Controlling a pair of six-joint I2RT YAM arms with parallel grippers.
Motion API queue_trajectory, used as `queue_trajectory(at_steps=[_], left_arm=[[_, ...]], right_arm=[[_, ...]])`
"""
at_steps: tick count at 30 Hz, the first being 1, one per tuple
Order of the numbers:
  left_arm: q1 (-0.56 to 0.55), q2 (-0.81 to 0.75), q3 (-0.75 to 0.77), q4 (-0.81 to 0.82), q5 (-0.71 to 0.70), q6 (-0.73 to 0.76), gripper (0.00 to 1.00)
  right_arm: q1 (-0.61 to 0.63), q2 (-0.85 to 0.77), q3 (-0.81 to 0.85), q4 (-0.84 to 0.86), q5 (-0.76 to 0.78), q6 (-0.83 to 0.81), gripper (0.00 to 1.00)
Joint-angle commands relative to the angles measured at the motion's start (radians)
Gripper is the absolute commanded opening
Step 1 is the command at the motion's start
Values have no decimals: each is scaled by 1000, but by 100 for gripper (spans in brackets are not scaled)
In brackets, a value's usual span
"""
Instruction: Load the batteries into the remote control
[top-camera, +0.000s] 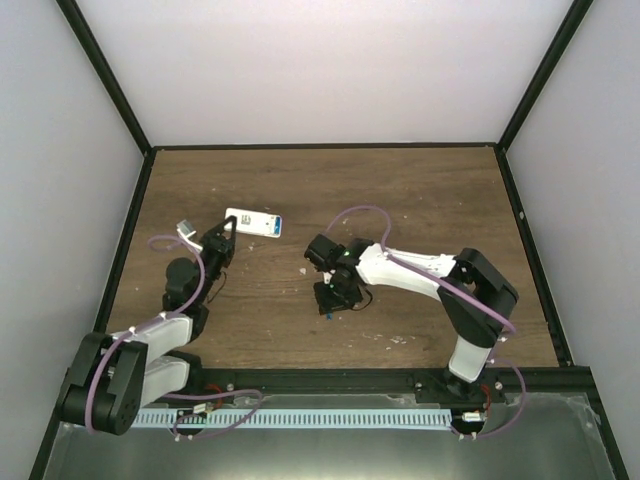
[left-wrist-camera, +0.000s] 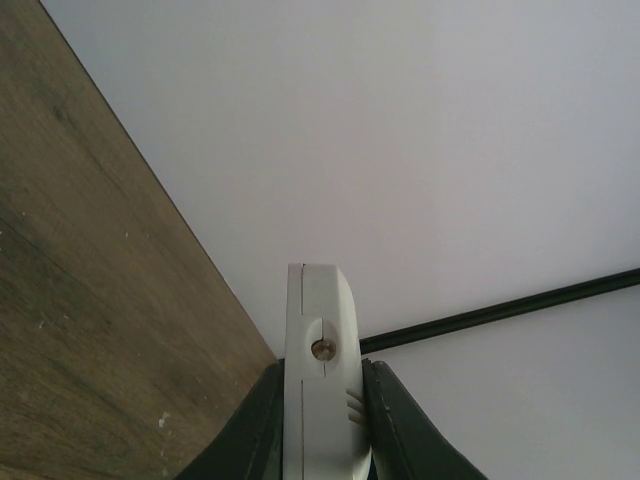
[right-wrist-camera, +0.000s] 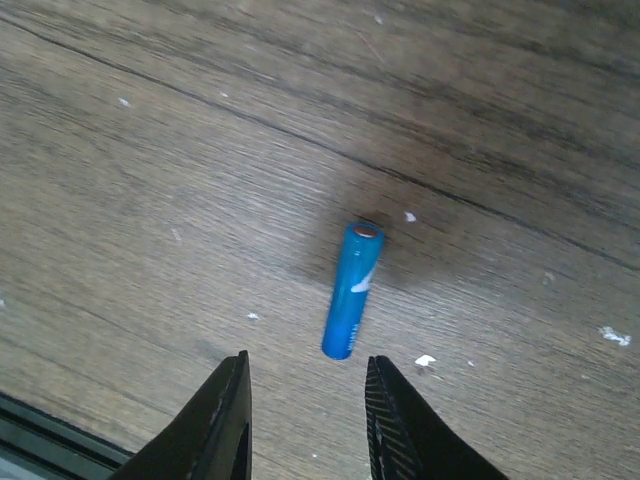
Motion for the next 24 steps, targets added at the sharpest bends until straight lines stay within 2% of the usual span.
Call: queue_trajectory(at_steps=[1,21,24], left_arm=[[5,-46,6,-15,-7,22,0],[5,-101,-8,-75,-12,34,0],[5,-110,-9,-83,-13,37,0]], right_arm=[[7,-7,-34,5,33,29,24],[122,-12,-189,214,214,16,23],[143,-27,-227,232,254,51,20]])
